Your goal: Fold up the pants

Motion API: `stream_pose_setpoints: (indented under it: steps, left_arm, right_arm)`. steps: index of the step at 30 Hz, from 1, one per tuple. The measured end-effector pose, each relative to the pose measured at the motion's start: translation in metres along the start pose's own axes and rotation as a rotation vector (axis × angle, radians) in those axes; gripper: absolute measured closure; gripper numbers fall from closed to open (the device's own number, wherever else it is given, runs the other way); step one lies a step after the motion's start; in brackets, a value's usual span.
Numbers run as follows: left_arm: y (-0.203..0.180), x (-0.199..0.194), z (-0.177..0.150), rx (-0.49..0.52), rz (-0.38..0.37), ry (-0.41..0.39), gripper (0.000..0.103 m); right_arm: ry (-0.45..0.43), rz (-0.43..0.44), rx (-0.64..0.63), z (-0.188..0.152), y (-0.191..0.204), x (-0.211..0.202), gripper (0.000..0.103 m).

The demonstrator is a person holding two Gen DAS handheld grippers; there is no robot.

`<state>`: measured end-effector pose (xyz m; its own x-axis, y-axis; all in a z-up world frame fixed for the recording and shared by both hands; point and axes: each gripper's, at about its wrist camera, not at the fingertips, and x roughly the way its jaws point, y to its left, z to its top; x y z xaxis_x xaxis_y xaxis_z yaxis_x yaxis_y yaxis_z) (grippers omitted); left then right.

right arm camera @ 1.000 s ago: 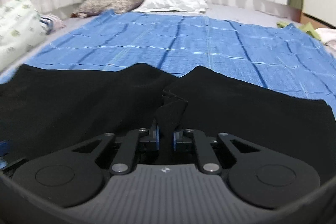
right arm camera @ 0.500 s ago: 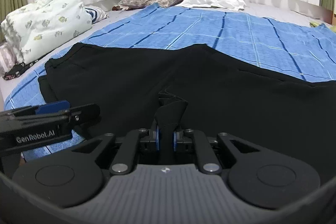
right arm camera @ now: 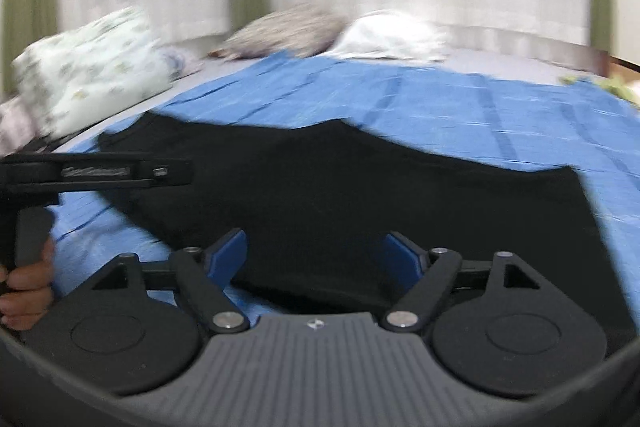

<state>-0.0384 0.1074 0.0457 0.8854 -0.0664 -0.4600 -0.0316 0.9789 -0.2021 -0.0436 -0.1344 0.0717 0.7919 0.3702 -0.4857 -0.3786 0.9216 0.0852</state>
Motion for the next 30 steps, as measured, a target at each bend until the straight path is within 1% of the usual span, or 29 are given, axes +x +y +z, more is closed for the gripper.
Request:
stream_pose_setpoints:
  steps: [3, 6, 8, 11, 14, 16, 27, 30]
  left_arm:
    - [-0.027, 0.005, -0.003, 0.042, -0.027, 0.003, 0.034]
    - [-0.054, 0.010, -0.010, 0.099, -0.047, 0.012, 0.035]
    - [-0.070, 0.017, -0.016, 0.146, -0.052, 0.030, 0.036]
    - [-0.088, 0.027, -0.027, 0.193, -0.031, 0.067, 0.038]
    - [-0.095, 0.036, -0.036, 0.203, 0.001, 0.110, 0.038]
    - [-0.095, 0.040, -0.040, 0.206, 0.022, 0.126, 0.038]
    - [-0.090, 0.044, -0.041, 0.216, 0.024, 0.117, 0.037]
    - [-0.090, 0.044, -0.040, 0.217, 0.024, 0.121, 0.037]
  right_arm:
    - [-0.014, -0.135, 0.046, -0.004, -0.028, -0.011, 0.017]
    - [-0.009, -0.234, 0.079, -0.011, -0.051, -0.015, 0.017]
    - [-0.006, -0.279, 0.095, -0.017, -0.062, -0.018, 0.017]
    - [0.013, -0.319, 0.104, -0.026, -0.072, -0.015, 0.017]
    - [0.041, -0.347, 0.101, -0.038, -0.076, -0.011, 0.017]
    - [0.028, -0.353, 0.092, -0.042, -0.075, -0.011, 0.015]
    - [-0.011, -0.342, 0.075, -0.053, -0.076, -0.006, 0.008]
    - [-0.004, -0.355, 0.075, -0.049, -0.073, -0.006, 0.008]
